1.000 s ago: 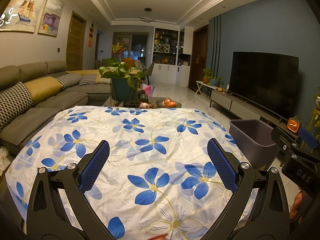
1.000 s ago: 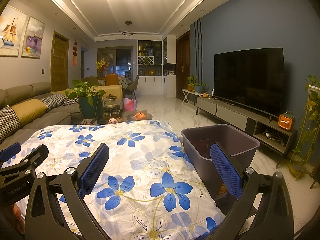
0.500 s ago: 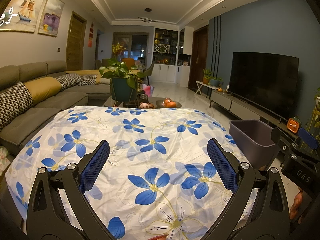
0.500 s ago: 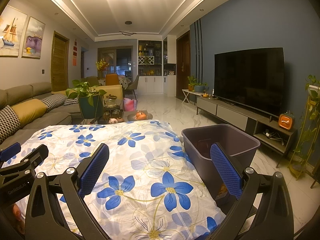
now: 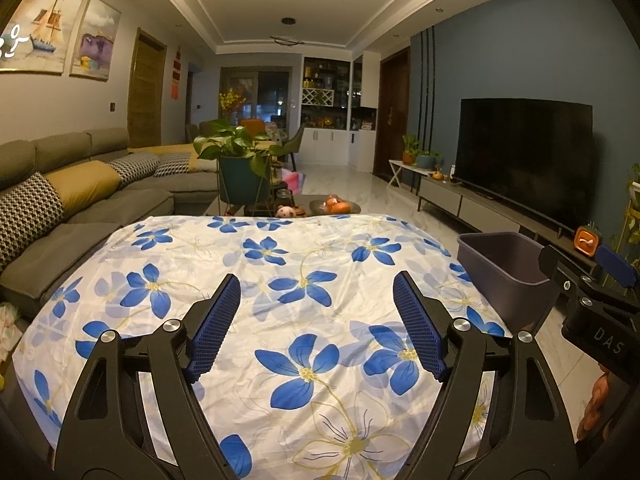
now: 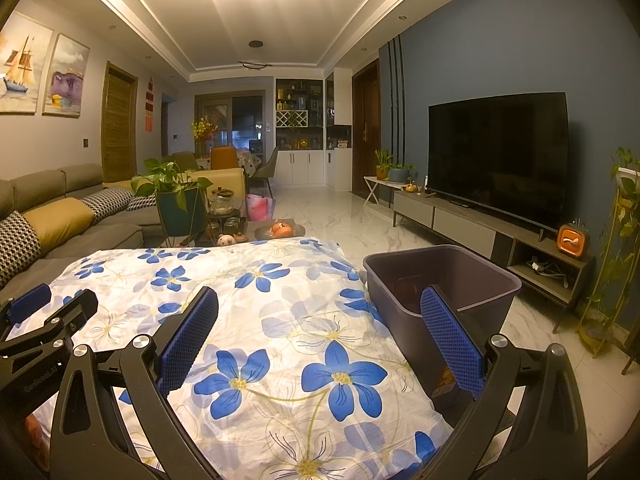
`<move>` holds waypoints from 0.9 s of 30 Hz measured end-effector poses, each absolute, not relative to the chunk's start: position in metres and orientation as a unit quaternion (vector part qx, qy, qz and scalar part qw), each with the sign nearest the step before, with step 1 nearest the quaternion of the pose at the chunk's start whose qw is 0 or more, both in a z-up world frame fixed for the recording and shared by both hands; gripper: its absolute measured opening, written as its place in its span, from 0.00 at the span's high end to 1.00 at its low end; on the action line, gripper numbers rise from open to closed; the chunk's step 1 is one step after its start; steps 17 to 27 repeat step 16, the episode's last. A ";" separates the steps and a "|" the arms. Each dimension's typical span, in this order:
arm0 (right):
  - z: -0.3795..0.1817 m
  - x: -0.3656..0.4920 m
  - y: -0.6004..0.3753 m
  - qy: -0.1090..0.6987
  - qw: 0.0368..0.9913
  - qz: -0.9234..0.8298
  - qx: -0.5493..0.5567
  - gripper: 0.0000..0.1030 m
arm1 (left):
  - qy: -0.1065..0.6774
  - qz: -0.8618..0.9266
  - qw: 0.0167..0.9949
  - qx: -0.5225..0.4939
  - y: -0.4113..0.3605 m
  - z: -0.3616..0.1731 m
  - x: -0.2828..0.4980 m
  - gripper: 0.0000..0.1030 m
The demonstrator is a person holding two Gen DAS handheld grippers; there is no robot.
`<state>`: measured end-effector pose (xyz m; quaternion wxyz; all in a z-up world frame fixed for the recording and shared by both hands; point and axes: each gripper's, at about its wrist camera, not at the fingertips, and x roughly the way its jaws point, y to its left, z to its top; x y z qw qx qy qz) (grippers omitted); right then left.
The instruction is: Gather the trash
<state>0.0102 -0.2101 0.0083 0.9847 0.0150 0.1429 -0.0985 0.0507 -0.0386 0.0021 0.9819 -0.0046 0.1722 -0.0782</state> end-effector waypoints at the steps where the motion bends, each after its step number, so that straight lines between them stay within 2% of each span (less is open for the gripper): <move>1: 0.009 0.010 -0.210 0.142 0.985 -0.099 0.015 0.05 | 0.172 -0.078 0.982 -0.005 -0.038 0.002 0.051 0.25; 6: 0.009 0.010 -0.211 0.142 0.985 -0.099 0.015 0.05 | 0.174 -0.078 0.982 -0.003 -0.040 0.001 0.051 0.22; 11: 0.010 0.010 -0.210 0.142 0.985 -0.098 0.017 0.05 | 0.170 -0.072 0.983 0.006 -0.035 0.001 0.053 0.13; 27: 0.011 0.011 -0.208 0.141 0.985 -0.097 0.019 0.05 | 0.174 -0.079 0.981 0.008 -0.035 0.001 0.053 0.13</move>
